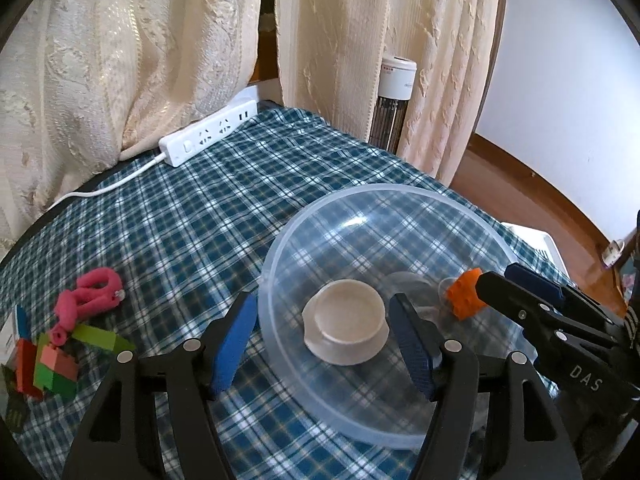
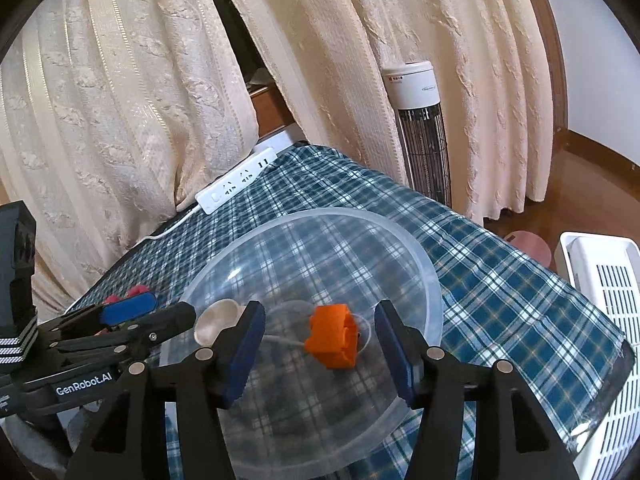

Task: Organize objects
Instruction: 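Lower the orange block and the cup into the bowl and open both grippers, then withdraw both grippers from the bowl back toward the blocks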

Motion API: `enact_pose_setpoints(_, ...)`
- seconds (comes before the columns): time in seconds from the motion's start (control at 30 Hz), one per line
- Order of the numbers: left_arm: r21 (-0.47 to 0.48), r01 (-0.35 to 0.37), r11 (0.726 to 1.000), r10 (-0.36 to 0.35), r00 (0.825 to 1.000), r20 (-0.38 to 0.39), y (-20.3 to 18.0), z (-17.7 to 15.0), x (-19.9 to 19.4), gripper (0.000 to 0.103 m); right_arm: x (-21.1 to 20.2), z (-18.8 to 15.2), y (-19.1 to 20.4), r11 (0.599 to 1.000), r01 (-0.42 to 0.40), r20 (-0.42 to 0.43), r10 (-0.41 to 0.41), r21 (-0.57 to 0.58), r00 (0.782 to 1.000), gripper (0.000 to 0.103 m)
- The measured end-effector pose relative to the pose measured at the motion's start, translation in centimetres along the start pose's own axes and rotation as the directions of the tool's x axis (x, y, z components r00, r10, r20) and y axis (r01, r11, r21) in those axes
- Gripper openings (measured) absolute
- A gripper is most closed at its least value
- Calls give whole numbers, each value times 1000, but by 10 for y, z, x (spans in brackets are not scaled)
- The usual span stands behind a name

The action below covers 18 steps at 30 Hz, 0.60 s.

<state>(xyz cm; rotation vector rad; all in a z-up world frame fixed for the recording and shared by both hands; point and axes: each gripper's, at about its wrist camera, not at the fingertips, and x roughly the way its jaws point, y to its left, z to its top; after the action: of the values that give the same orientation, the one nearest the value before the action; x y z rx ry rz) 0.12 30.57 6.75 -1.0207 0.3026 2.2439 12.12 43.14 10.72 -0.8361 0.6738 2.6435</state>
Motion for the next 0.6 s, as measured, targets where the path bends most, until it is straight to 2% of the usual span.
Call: enact_pose_setpoints(0.6,-86,-51,995,53,998,15,42,-26,-34,71,-15,-10,45,998,-33,1,33,-60,999,63)
